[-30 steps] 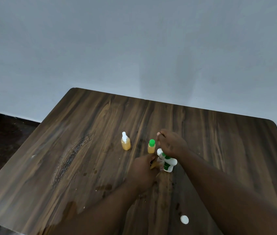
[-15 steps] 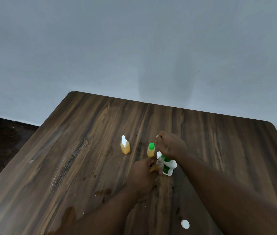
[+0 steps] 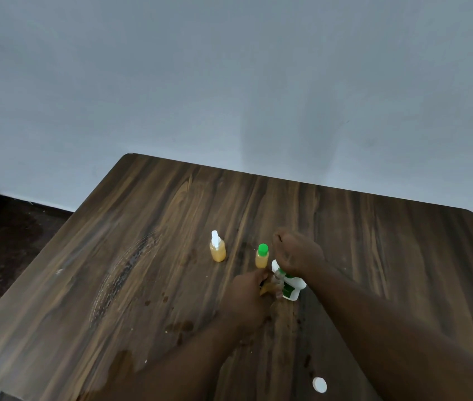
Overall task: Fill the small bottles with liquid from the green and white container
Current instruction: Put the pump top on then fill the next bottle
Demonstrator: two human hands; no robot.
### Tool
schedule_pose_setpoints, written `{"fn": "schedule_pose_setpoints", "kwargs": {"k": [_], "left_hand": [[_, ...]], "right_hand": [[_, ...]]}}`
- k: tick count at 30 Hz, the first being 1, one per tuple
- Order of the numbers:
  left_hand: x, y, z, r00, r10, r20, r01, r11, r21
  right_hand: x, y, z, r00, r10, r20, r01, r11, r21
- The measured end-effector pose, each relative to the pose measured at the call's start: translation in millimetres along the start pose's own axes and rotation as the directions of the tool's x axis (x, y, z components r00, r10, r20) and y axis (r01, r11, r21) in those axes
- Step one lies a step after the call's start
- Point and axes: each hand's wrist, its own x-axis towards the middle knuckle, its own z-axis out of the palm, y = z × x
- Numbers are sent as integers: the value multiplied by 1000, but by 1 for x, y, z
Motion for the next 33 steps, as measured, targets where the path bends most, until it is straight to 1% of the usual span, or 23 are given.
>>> {"fn": "schedule_pose_setpoints", "kwargs": {"k": [3, 6, 8, 12, 14, 16, 18, 20, 23, 27, 29, 31, 33], "left_hand": [[1, 1, -1, 1000, 2, -10, -2, 1000, -3], [0, 1, -2, 1000, 17, 1, -17, 1000, 8], [-1, 0, -1, 1000, 16, 3, -16, 1000, 24], [2, 0, -2, 1000, 11, -2, -11, 1000, 0], [1, -2, -2, 1000, 15, 9, -15, 1000, 1], [-1, -3, -1, 1000, 14, 12, -14, 1000, -2], [-1, -5, -1, 1000, 6, 8, -6, 1000, 0], [-1, -5, -2, 1000, 11, -3, -11, 1000, 0], [-1, -3, -1, 1000, 27, -1, -27, 1000, 2], [-2, 0, -2, 1000, 23, 0, -23, 1000, -12], [0, 0, -4, 1000, 7, 4, -7, 1000, -10], [0, 0, -4, 1000, 7, 11, -7, 1000, 17], [-1, 0, -3, 1000, 15, 12, -15, 999, 35]], "right_hand": [[1, -3, -5, 999, -4, -40, 5, 1000, 14], [-2, 0, 0, 999, 33, -9, -33, 999, -1], [-2, -1, -1, 1000, 10, -4, -10, 1000, -21], [-3, -3, -6, 997, -24, -69, 23, 1000, -15], [-5, -1, -1, 999, 9, -46, -11, 999, -32], [-4, -1, -1, 1000, 9, -23, -10, 999, -35], [0, -3, -6, 999, -7, -38, 7, 1000, -15], [1, -3, -6, 998, -14, -60, 12, 999, -32], [-2, 1, 0, 1000, -5, -22, 3, 997, -76], [2, -3, -8, 998, -38, -54, 36, 998, -47], [1, -3, -7, 999, -16, -49, 13, 998, -58], [-1, -1, -3, 1000, 27, -10, -28, 997, -74], [0, -2, -3, 1000, 21, -10, -22, 995, -93]]}}
